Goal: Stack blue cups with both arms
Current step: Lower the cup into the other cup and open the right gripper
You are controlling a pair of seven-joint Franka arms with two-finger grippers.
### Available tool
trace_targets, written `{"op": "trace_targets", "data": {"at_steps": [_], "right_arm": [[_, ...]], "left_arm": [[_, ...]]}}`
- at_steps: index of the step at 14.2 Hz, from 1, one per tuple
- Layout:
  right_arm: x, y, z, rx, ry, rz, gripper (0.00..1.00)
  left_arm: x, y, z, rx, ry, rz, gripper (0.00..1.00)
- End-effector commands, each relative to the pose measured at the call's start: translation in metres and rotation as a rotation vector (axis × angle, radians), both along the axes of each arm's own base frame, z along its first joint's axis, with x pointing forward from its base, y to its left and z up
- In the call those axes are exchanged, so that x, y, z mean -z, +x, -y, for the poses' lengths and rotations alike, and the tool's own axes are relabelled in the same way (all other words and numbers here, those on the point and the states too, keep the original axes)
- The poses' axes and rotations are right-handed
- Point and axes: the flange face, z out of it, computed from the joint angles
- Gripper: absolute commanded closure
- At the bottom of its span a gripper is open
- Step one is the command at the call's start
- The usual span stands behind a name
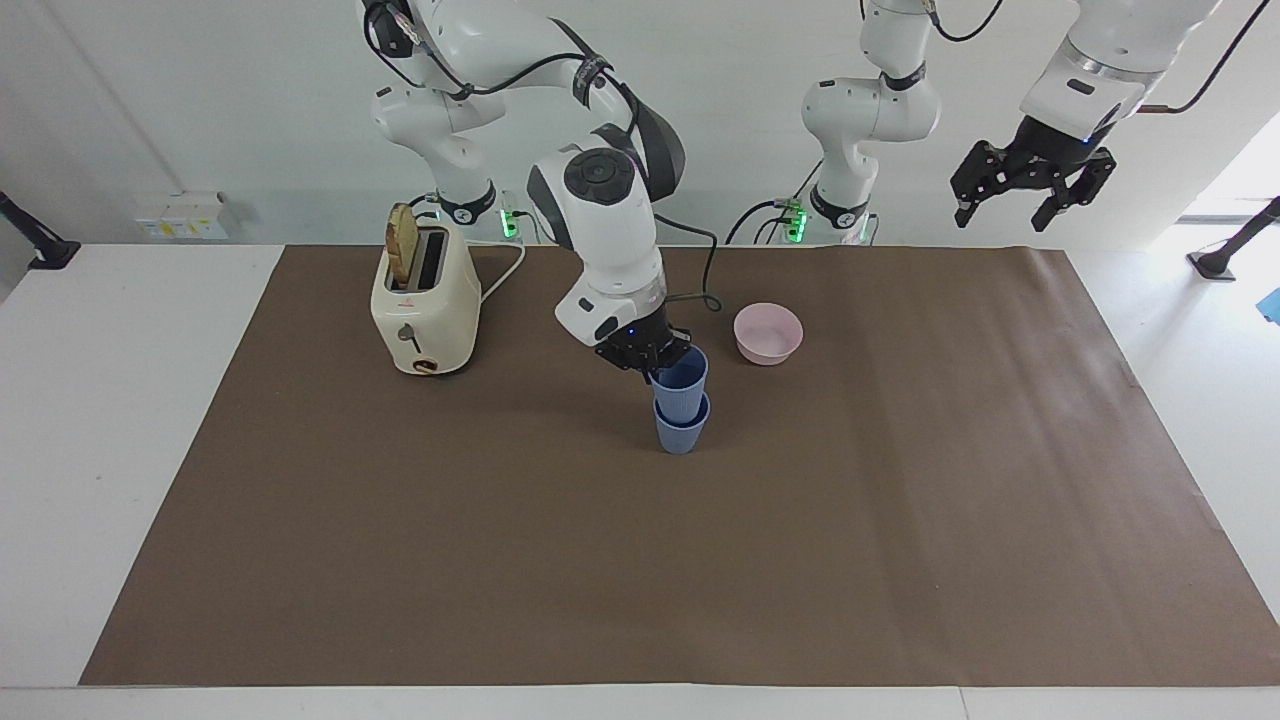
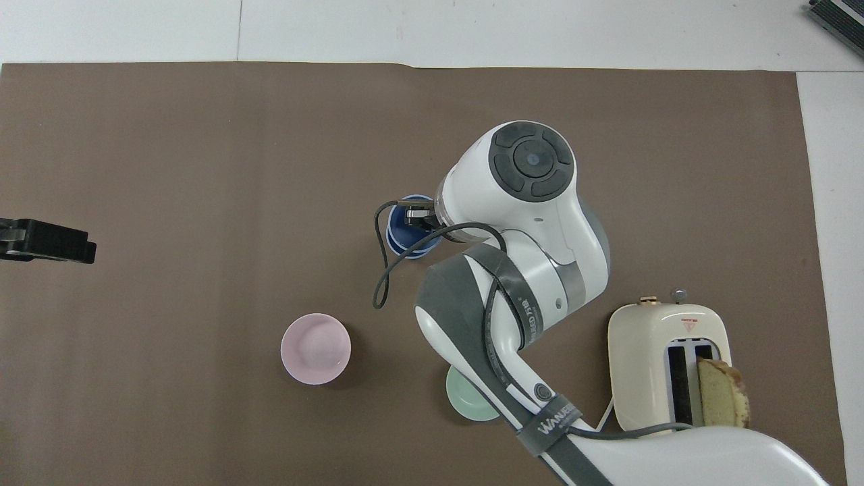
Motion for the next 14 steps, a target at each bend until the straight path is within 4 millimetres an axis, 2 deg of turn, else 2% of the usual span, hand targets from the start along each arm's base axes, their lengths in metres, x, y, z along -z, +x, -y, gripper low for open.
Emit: {"op": "trace_targets", "data": {"at_steps": [1,5,6,7,9,11,14], "right_arm": [[0.015,0.002,-0.006,-0.001,0.015,0.007,1.0],[0.031,0.004,-0.008,0.002,0.013,0.004,1.0],[0.032,0.003,-0.007,0.003,0.013,0.001,0.96],[0.033,0.003,-0.006,0.004,0.012,0.0,0.78],[0.034,0.003,-0.006,0.004,0.011,-0.002,0.51],[0.033,0.003,-0.006,0.006,0.012,0.001,0.46],[0.026,0.007,-0.005,0.006,0.017,0.018,0.15]], "left_arm": [[-0.003,-0.006,-0.004,0.003,0.008,-0.008,0.0],[-0.003,-0.006,-0.004,0.003,0.008,-0.008,0.0],[-0.003,-0.006,-0.004,0.003,0.008,-0.008,0.0],[-0.003,-0.006,-0.004,0.003,0.008,-0.008,0.0],[-0.003,-0.006,-0.004,0.003,0.008,-0.008,0.0],[-0.003,-0.006,-0.004,0.003,0.008,-0.008,0.0],[-0.003,-0.006,-0.004,0.002,0.008,-0.008,0.0]]}}
